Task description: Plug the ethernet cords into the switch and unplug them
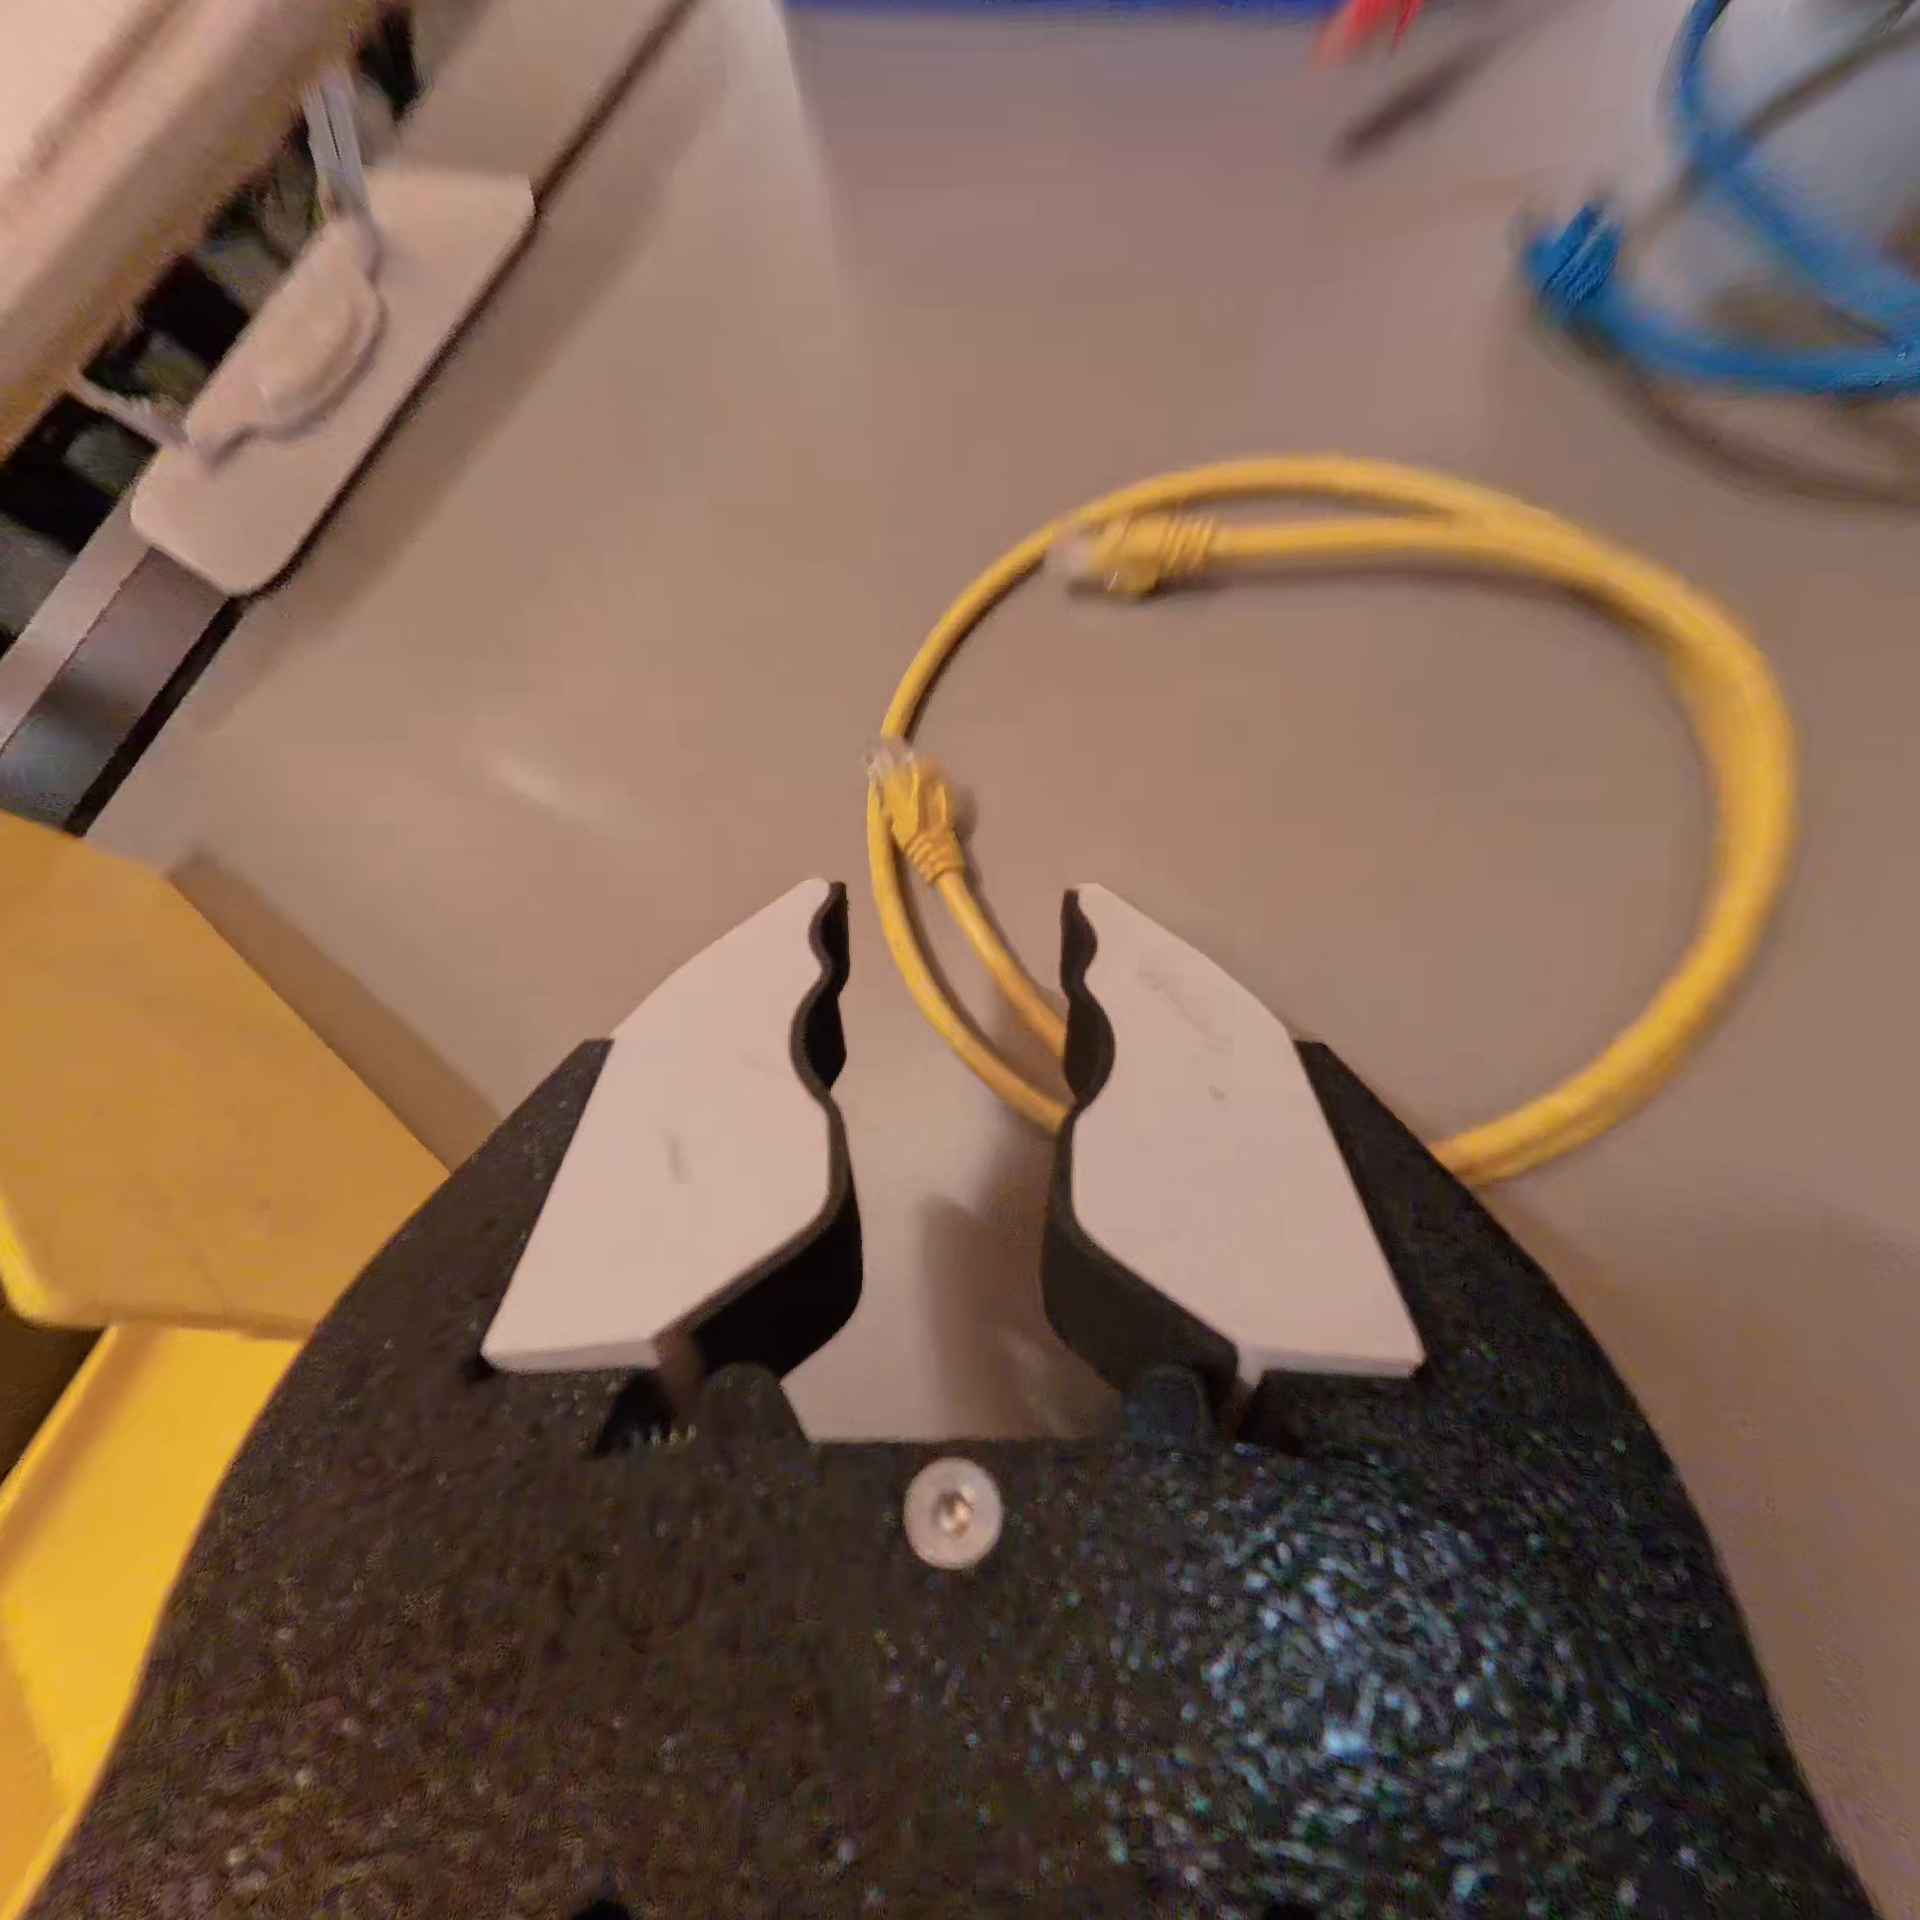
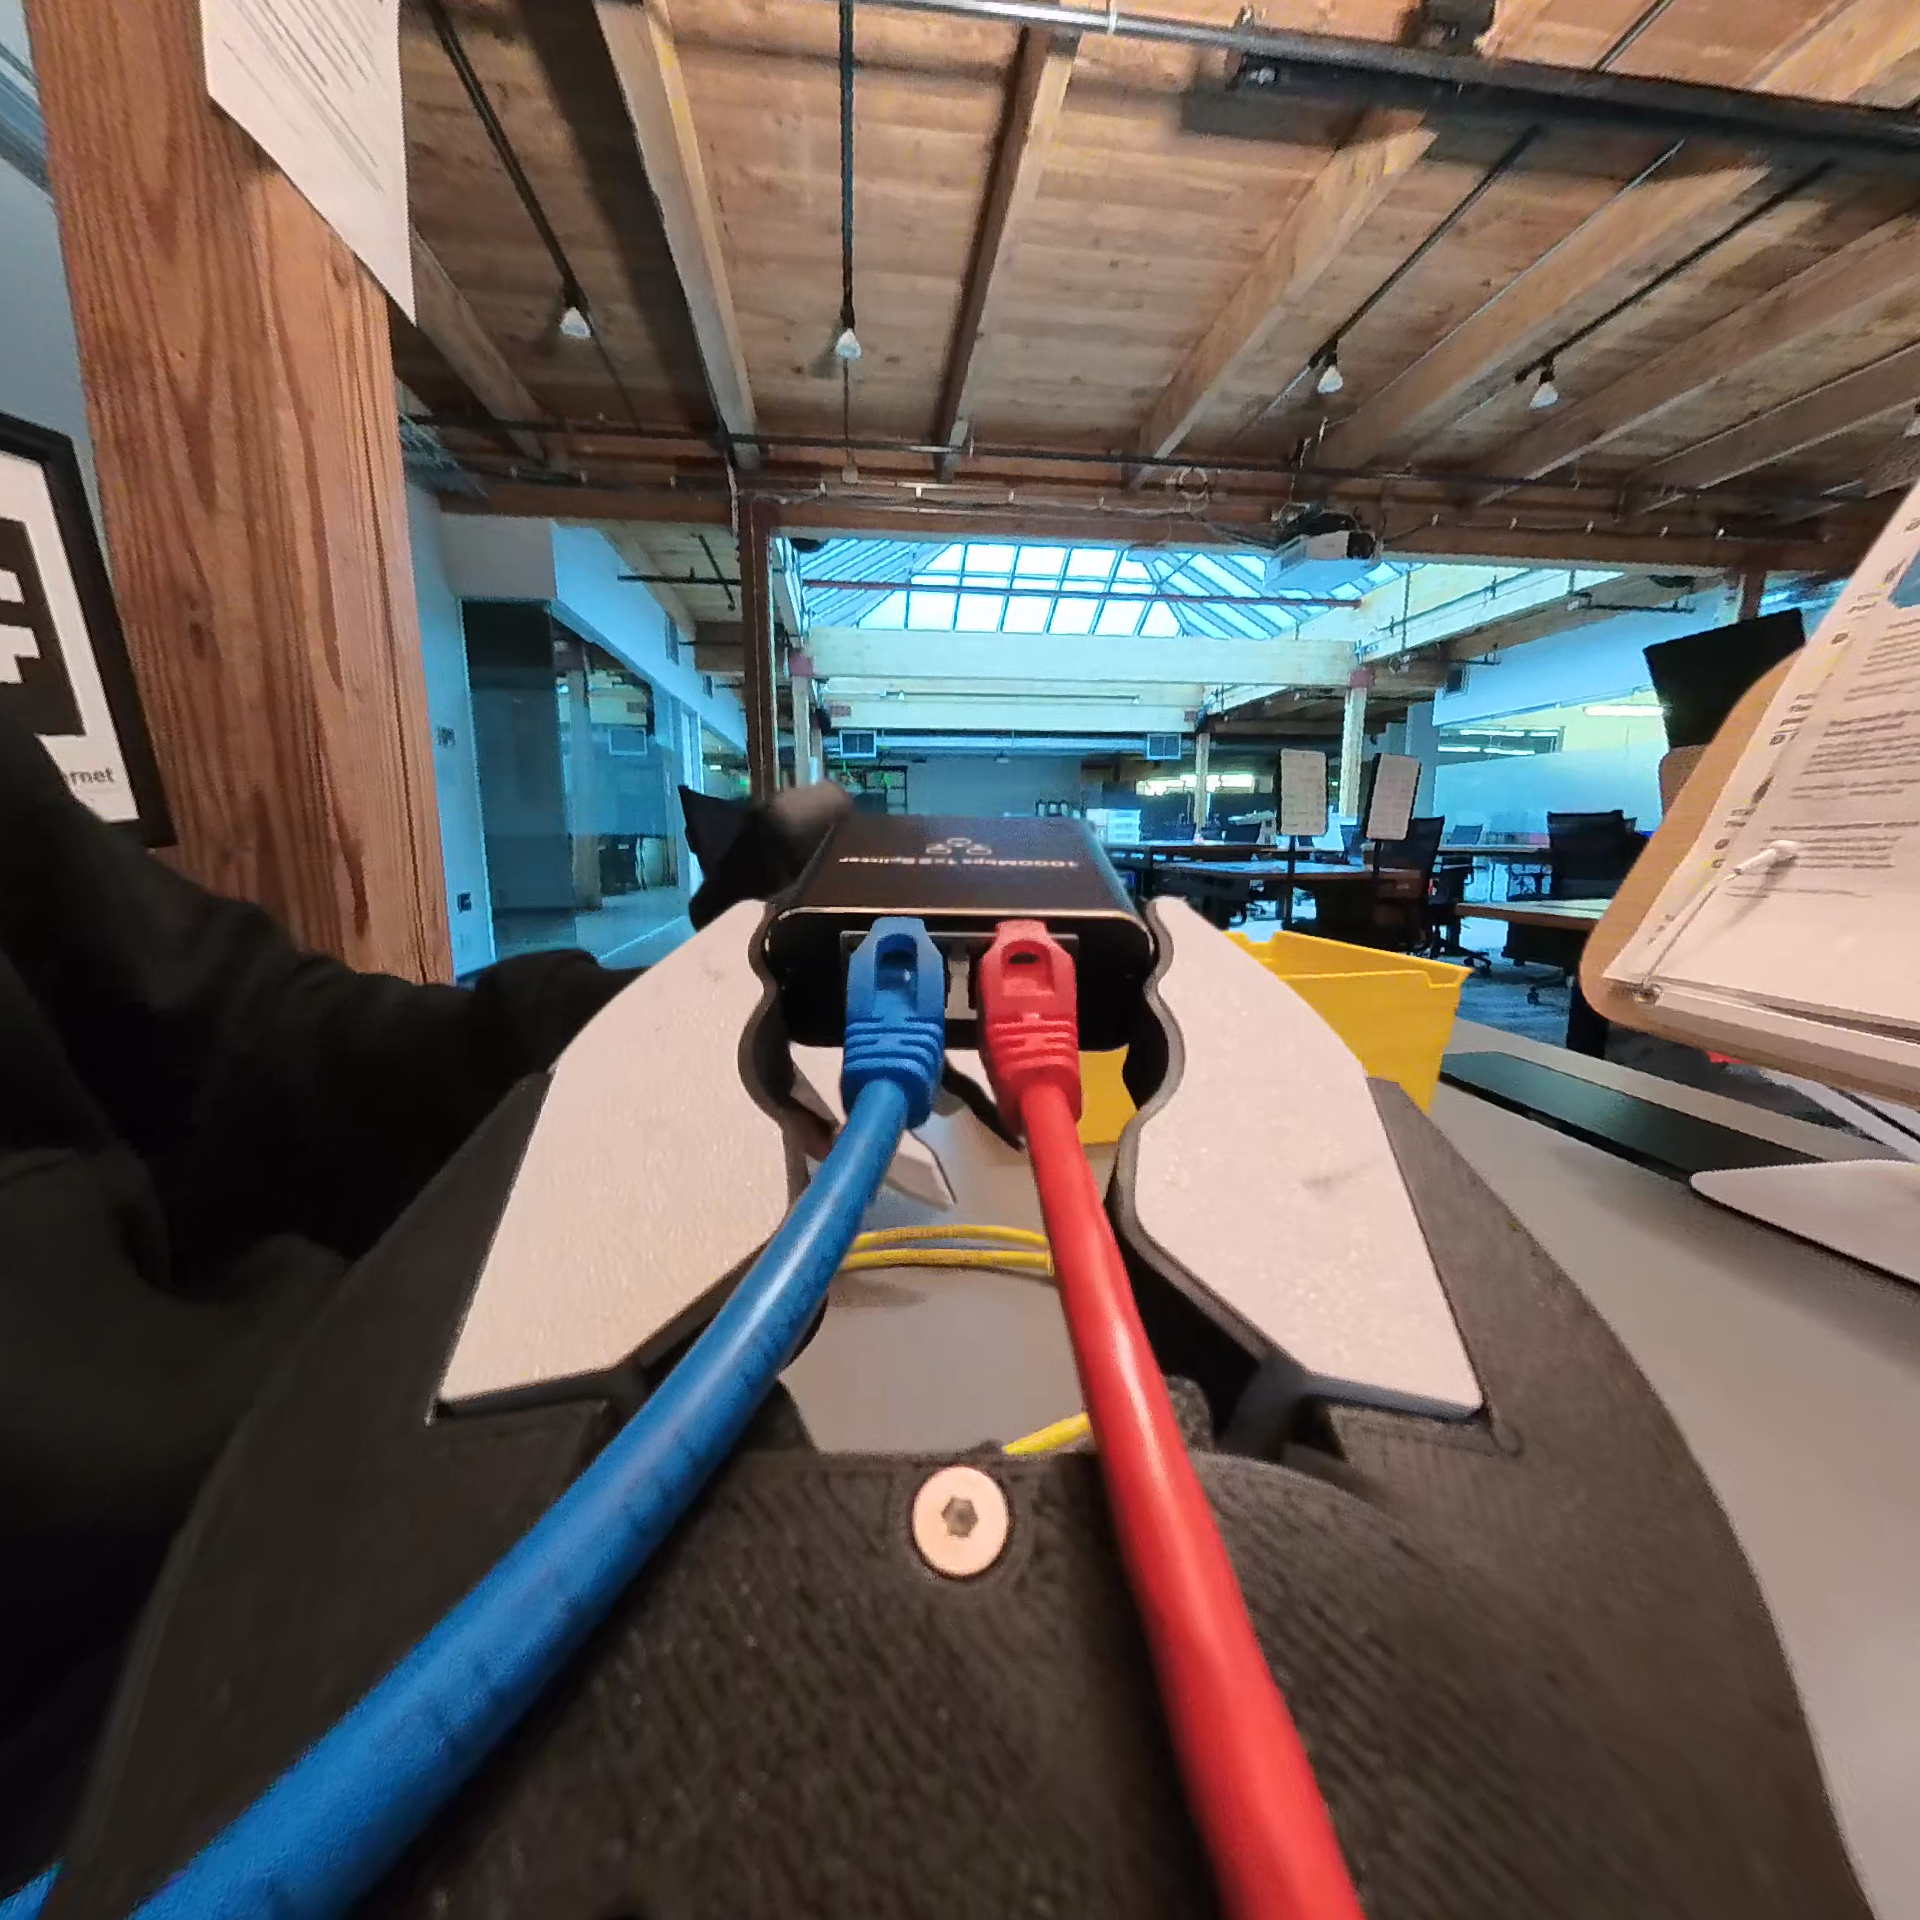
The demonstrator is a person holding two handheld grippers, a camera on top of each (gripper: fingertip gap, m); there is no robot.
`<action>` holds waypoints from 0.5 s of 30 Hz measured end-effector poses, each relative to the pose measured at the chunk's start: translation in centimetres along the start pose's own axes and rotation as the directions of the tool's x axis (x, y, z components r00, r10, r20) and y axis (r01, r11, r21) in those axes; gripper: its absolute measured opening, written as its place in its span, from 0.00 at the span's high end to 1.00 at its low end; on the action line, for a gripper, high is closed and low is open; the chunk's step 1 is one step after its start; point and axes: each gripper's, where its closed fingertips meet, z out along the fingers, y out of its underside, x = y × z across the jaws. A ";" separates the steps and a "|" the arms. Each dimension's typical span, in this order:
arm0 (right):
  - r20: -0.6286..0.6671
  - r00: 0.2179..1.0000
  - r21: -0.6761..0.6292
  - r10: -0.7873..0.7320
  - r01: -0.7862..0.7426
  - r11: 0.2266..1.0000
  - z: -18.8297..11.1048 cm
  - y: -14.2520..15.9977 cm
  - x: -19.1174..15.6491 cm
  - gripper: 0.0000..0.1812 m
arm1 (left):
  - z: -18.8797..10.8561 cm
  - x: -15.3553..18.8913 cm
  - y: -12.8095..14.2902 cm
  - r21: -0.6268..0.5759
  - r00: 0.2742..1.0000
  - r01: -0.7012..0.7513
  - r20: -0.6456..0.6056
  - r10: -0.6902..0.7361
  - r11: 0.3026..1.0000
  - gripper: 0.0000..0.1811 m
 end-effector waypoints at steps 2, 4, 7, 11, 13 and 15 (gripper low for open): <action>-0.004 1.000 -0.015 -0.005 0.005 1.000 0.0 0.3 0.0 0.65 | 1.7 0.1 0.7 -0.093 0.999 -0.033 0.022 0.035 0.995 0.80; -0.020 1.000 -0.019 -0.012 0.012 1.000 -0.2 0.3 0.3 0.65 | 2.7 1.0 -0.3 -0.076 1.000 0.016 0.006 -0.016 0.997 0.81; -0.035 0.999 -0.001 -0.006 0.006 1.000 -0.4 -0.1 0.6 0.65 | 2.9 3.6 -2.6 -0.079 0.980 0.170 -0.090 -0.177 0.982 0.80; -0.033 0.999 0.000 -0.008 0.008 1.000 -0.5 -0.2 0.7 0.65 | 2.8 9.0 -6.2 -0.096 0.887 0.337 -0.300 -0.350 0.937 0.74; -0.029 1.000 -0.007 -0.012 0.012 1.000 -0.5 -0.1 0.6 0.65 | 3.0 11.4 -6.1 -0.158 0.889 0.284 -0.327 -0.321 0.946 0.72; -0.026 1.000 -0.012 -0.014 0.014 1.000 -0.4 0.0 0.5 0.65 | 3.5 12.1 -4.9 -0.210 0.942 0.166 -0.254 -0.218 0.964 0.69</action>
